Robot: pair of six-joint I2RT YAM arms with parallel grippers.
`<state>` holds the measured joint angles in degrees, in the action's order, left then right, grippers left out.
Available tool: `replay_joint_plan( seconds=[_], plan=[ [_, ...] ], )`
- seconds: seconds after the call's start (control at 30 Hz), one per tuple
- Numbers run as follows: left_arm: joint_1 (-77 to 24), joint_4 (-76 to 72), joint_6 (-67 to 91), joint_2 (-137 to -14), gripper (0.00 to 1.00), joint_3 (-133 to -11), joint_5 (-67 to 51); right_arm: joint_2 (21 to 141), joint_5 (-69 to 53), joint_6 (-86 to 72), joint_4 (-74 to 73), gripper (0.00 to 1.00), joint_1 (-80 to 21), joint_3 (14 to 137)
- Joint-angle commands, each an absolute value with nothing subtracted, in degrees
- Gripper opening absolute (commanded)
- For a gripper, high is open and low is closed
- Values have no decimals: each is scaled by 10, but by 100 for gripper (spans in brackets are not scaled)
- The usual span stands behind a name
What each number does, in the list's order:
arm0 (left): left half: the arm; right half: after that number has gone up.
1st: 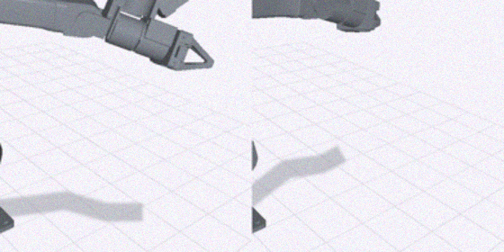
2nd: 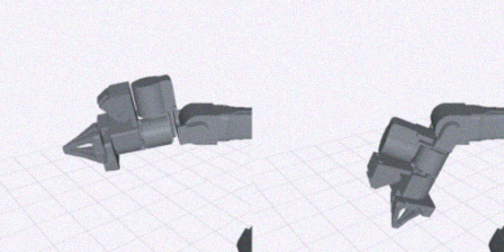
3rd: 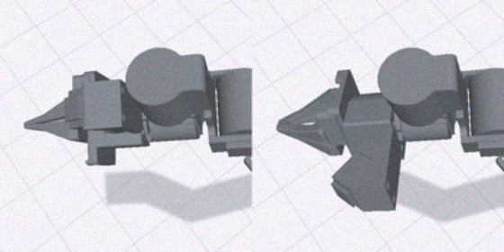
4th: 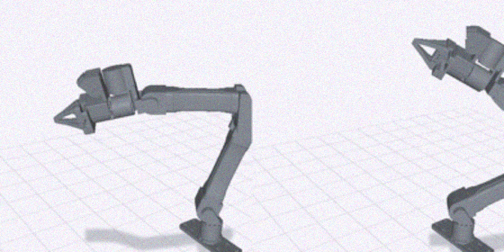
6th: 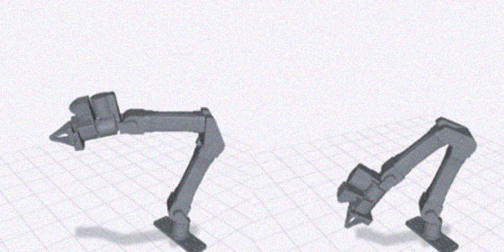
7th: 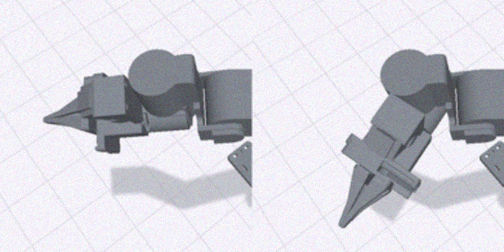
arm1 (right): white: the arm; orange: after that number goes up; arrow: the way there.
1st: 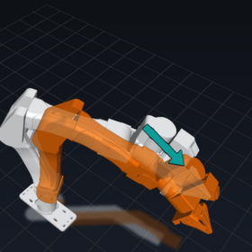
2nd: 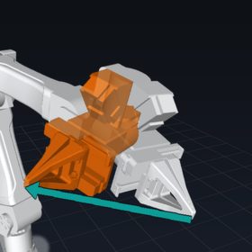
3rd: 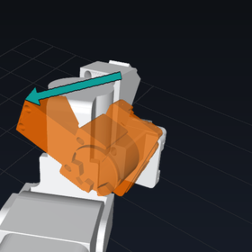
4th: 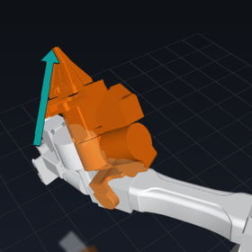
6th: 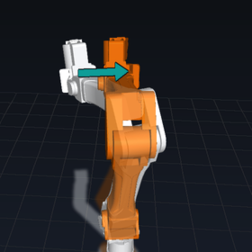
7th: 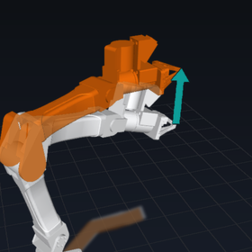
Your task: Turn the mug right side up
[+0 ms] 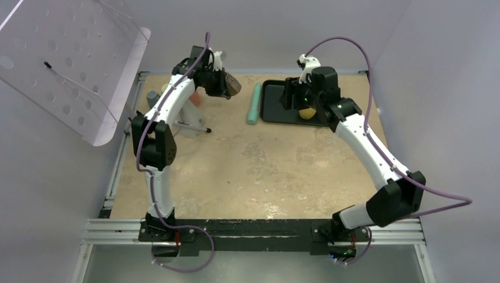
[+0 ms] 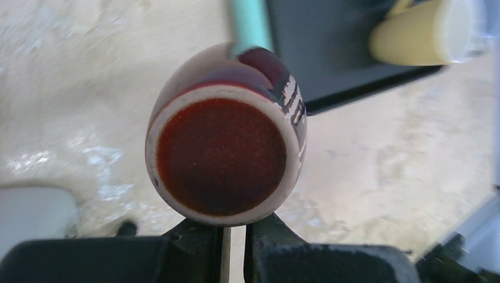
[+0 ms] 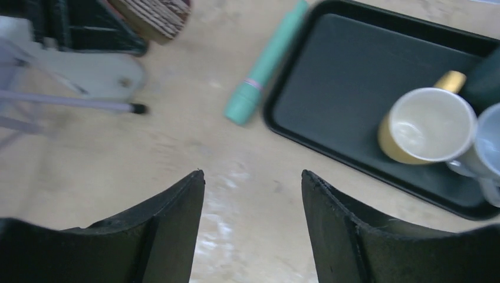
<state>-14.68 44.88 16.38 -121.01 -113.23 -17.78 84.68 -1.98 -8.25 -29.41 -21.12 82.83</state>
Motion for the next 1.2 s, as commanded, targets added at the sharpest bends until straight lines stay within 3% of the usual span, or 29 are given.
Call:
replay_joint_plan(
  seconds=[0.0, 0.17, 0.47, 0.77, 0.87, 0.9, 0.97, 1.03, 1.07, 1.17],
  plan=[
    [-149, 445, 187, -1134, 0, -1193, -354, 772, -149, -247, -56, 65, -212, 751],
    [-153, 427, 265, -1110, 0, -1227, -469, 764, -218, -382, 140, 70, -211, 675],
    [-188, 431, 322, -1081, 0, -1239, -550, 801, -277, -539, 333, 71, -212, 628],
    [-211, 404, 362, -1065, 0, -1204, -595, 836, -288, -607, 438, 64, -211, 627],
    [-218, 402, 360, -1061, 0, -1188, -605, 848, -289, -629, 485, 43, -211, 632],
    [-219, 401, 362, -1061, 0, -1180, -606, 849, -286, -630, 492, 26, -211, 638],
    [-218, 403, 355, -1060, 0, -1173, -603, 851, -289, -626, 494, 3, -210, 647],
    [-219, 415, 333, -1059, 0, -1170, -591, 842, -277, -601, 459, 0, -207, 652],
    [-219, 429, 310, -1060, 2, -1173, -578, 835, -264, -582, 426, 0, -202, 655],
    [-217, 514, 200, -1060, 78, -1193, -446, 819, -216, -479, 295, 0, -187, 677]
  ],
)
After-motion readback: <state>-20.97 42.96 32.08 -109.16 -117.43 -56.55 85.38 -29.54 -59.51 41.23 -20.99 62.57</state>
